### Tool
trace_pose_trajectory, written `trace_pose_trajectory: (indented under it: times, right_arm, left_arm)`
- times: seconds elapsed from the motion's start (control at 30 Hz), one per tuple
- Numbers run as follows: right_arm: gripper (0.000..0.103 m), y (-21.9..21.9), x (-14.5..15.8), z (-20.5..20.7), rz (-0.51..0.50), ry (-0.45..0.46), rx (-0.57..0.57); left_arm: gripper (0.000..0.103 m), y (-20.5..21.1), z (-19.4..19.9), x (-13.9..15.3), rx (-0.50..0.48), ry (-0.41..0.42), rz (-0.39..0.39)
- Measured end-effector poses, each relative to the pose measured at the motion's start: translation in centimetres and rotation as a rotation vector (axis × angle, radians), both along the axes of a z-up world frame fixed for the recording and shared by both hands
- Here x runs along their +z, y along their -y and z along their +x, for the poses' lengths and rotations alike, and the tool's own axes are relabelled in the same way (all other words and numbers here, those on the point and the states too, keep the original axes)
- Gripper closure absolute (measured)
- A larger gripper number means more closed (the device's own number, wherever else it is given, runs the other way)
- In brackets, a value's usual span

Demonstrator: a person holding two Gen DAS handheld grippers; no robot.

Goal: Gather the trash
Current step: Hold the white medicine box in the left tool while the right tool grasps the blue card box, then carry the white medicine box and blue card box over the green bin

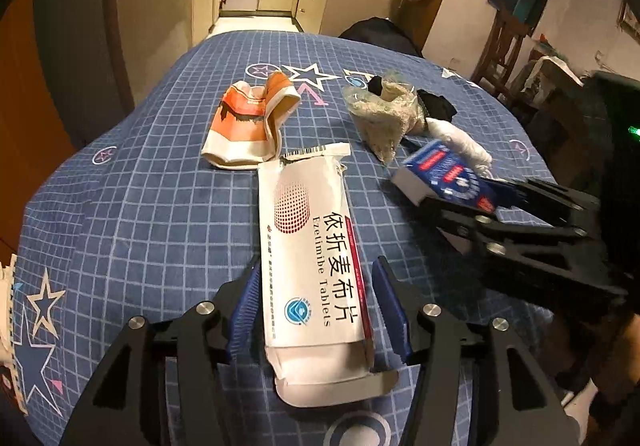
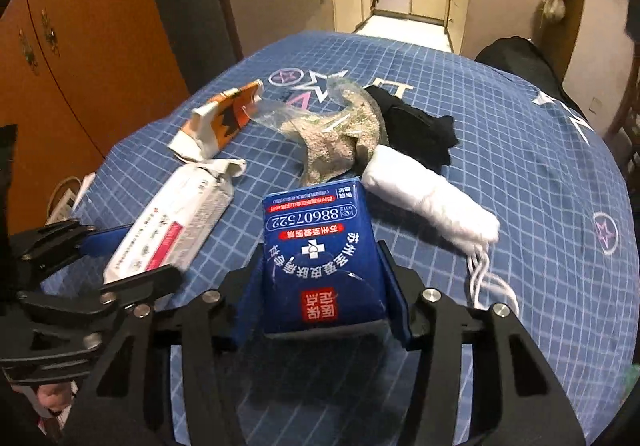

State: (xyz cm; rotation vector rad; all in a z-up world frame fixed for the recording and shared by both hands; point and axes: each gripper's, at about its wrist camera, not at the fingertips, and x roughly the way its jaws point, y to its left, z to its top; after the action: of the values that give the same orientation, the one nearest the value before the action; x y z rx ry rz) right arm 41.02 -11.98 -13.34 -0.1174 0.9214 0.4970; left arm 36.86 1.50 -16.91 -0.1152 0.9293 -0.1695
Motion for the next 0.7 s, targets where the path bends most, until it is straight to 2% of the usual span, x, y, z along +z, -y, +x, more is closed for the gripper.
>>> trace_pose_trajectory:
  times: [0.07,0.37,0.57,0.7]
  right_arm:
    - [0.053,0.7,0.6,-1.1,0.025,0.017,-0.017]
    - [0.053,4.0,3.9,-6.2,0.064,0.117,-0.076]
    - [0.053,8.0,6.8,-9.7,0.091,0.2,-0.15]
    - [0.053,11.6,8.9,-11.6,0.103,0.245,-0.211]
  left_arm:
    - [0.055,0.5,-0.1,-0.2,0.01,0.015,0.04]
    - [0.059,1.7,-1.2,0.7,0.015,0.06,0.035]
    - [0.059,3.4,-3.4,4.1,-0.014,0.141,0.021]
    - [0.059,6.2,-4.6,6.8,-0.068,0.199,0.013]
